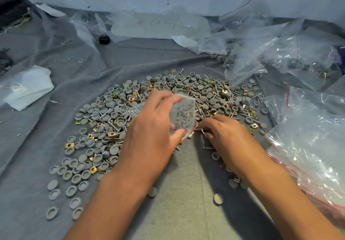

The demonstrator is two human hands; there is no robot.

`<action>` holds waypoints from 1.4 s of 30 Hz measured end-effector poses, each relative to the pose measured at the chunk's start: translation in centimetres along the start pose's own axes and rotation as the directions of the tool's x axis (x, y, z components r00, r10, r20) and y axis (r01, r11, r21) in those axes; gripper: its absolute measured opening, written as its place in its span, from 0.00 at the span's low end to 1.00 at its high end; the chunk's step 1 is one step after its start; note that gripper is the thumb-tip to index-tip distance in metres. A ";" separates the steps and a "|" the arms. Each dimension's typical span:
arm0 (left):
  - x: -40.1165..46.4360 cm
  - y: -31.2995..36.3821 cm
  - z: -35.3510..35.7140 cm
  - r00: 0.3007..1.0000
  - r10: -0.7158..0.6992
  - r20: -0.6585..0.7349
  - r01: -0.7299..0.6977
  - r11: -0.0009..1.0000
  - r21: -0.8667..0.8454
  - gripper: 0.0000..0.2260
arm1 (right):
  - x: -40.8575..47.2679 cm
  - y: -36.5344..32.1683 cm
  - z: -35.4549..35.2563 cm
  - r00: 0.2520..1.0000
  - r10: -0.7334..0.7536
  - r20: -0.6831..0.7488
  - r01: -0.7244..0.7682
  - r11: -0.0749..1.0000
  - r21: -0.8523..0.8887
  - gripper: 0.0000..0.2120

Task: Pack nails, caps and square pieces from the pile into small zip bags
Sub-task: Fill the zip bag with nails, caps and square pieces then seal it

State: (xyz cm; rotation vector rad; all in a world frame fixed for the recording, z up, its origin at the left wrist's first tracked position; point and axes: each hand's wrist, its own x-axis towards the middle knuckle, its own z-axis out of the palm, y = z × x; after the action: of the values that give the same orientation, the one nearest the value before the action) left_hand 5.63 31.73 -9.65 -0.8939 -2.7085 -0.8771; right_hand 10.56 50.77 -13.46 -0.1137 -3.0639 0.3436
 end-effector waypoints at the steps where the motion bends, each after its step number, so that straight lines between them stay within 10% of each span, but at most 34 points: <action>1: 0.0 0.1 0.1 1.000 0.003 0.008 -0.003 1.000 -0.023 0.32 | 0.1 0.1 -0.1 1.000 0.000 0.003 0.000 1.000 0.010 0.13; 12: 0.2 1.4 -2.1 0.999 -0.002 0.046 0.031 0.770 -0.637 0.30 | 0.3 0.8 -1.4 0.986 -0.011 0.163 0.002 0.999 0.052 0.15; 17: 0.1 0.6 -1.1 0.989 -0.146 -0.007 0.139 0.958 -0.250 0.27 | 0.1 1.0 -1.1 0.999 -0.015 0.040 0.012 0.996 0.086 0.12; 23: 1.1 -1.6 -3.6 0.870 -0.233 -0.434 0.084 0.938 -0.336 0.19 | 0.2 0.7 -0.6 1.000 -0.007 0.031 0.005 0.998 0.064 0.13; 29: 0.6 -0.5 -1.1 0.977 -0.164 -0.136 0.159 0.986 -0.049 0.28 | 0.2 1.3 -0.3 0.997 0.008 0.071 -0.015 0.996 0.091 0.08; 32: 0.2 -0.2 -0.2 0.993 -0.096 -0.068 0.100 0.993 0.061 0.30 | 0.0 1.4 -0.7 0.990 0.011 -0.138 0.025 0.967 0.254 0.05; 38: 0.1 0.4 0.9 0.999 -0.035 -0.014 0.036 0.990 0.136 0.32 | -0.4 -1.9 -3.0 0.873 0.092 -0.480 0.343 0.584 0.736 0.07; 42: 0.0 0.8 0.9 0.999 -0.013 -0.030 0.017 0.988 0.151 0.33 | -0.7 -3.3 -2.8 0.782 -0.028 -0.622 0.397 0.792 0.464 0.07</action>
State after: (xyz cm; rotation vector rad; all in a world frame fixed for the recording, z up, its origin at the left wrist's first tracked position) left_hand 6.12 32.79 -9.95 -0.8239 -2.7170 -0.6711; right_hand 11.26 48.11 -10.06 0.1531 -2.1987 0.9886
